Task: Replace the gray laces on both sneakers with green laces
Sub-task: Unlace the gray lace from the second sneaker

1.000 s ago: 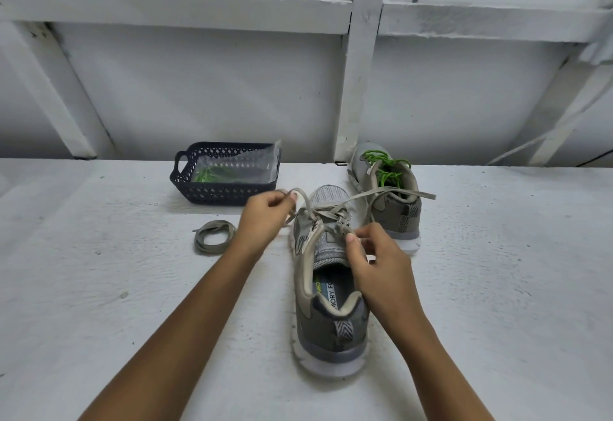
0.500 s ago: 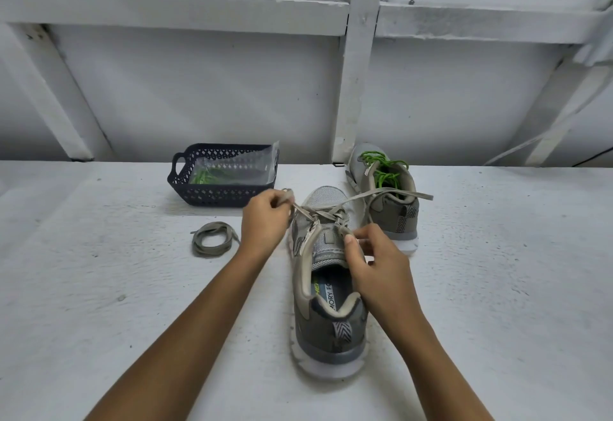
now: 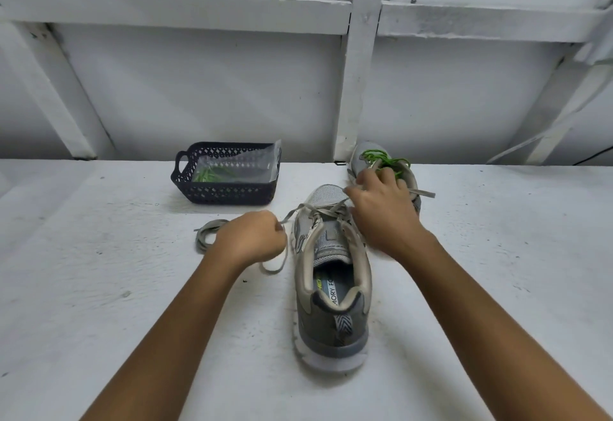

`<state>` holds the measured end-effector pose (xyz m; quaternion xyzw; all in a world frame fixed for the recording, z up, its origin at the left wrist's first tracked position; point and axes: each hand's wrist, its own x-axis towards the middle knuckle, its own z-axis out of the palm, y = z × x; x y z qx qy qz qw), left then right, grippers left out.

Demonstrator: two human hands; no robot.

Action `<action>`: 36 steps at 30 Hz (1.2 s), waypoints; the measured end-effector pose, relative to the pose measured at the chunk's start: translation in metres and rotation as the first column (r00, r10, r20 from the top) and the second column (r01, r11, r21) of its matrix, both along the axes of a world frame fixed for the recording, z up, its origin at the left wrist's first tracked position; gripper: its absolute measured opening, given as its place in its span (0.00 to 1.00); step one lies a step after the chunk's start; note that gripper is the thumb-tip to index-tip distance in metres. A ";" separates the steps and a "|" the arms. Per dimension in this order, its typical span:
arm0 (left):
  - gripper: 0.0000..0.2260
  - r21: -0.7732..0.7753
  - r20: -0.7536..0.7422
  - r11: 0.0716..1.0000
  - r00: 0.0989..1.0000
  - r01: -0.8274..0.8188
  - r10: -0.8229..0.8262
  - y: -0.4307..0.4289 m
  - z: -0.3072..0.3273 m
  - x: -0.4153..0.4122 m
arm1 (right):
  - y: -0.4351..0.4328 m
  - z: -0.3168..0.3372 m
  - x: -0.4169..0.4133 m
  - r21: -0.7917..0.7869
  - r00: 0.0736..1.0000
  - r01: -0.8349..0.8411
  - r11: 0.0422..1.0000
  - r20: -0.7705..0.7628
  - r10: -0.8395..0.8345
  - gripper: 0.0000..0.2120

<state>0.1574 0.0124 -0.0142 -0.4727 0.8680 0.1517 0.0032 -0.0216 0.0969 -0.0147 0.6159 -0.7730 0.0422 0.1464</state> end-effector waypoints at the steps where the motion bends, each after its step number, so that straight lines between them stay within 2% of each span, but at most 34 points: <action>1: 0.10 -0.032 -0.081 0.999 0.997 -0.019 0.017 0.004 -0.001 -0.001 | -0.003 0.002 -0.001 0.079 0.998 0.024 0.997 -0.053 -0.020 0.13; 4: 0.15 0.036 -0.436 0.999 0.899 -0.027 0.040 0.022 -0.003 -0.007 | -0.007 0.006 -0.001 0.166 0.991 0.053 0.985 -0.131 -0.032 0.12; 5: 0.17 0.073 -0.499 0.997 0.866 -0.007 0.043 0.027 -0.004 -0.009 | -0.007 0.008 0.000 0.173 0.992 0.045 0.984 -0.125 -0.024 0.10; 7: 0.22 0.122 -0.517 0.992 0.856 0.034 0.034 0.037 -0.008 -0.013 | -0.005 0.014 0.001 0.185 1.000 -0.001 0.983 -0.010 0.003 0.06; 10: 0.25 0.212 -0.487 0.975 0.872 0.063 0.050 0.044 -0.017 -0.018 | 0.005 0.026 0.004 0.255 0.971 -0.066 0.965 0.240 0.003 0.11; 12: 0.26 0.243 -0.481 0.968 0.874 0.060 0.066 0.047 -0.022 -0.021 | 0.011 0.035 0.005 0.288 0.935 -0.078 0.955 0.355 -0.031 0.13; 15: 0.26 0.263 -0.500 0.965 0.859 0.024 0.115 0.049 -0.027 -0.026 | 0.014 0.043 0.004 0.287 0.898 -0.062 0.956 0.435 -0.072 0.14; 19: 0.23 0.237 -0.515 0.971 0.844 -0.031 0.153 0.049 -0.032 -0.030 | 0.006 0.032 0.001 0.203 0.825 -0.002 0.979 0.553 -0.113 0.15; 23: 0.22 0.231 -0.518 0.971 0.837 -0.058 0.173 0.050 -0.033 -0.030 | -0.013 0.012 -0.006 0.132 0.897 -0.024 0.991 0.441 -0.037 0.10; 31: 0.20 0.206 -0.529 0.976 0.831 -0.069 0.170 0.052 -0.033 -0.031 | -0.026 -0.002 -0.005 0.219 0.962 -0.074 0.973 0.274 0.011 0.08; 35: 0.18 0.210 -0.532 0.975 0.828 -0.076 0.179 0.054 -0.032 -0.031 | -0.028 -0.001 -0.005 0.215 0.961 -0.108 0.971 0.271 0.047 0.03; 36: 0.16 0.208 -0.535 0.975 0.826 -0.078 0.180 0.054 -0.032 -0.032 | -0.028 -0.001 -0.005 0.182 0.957 -0.113 0.977 0.285 0.057 0.05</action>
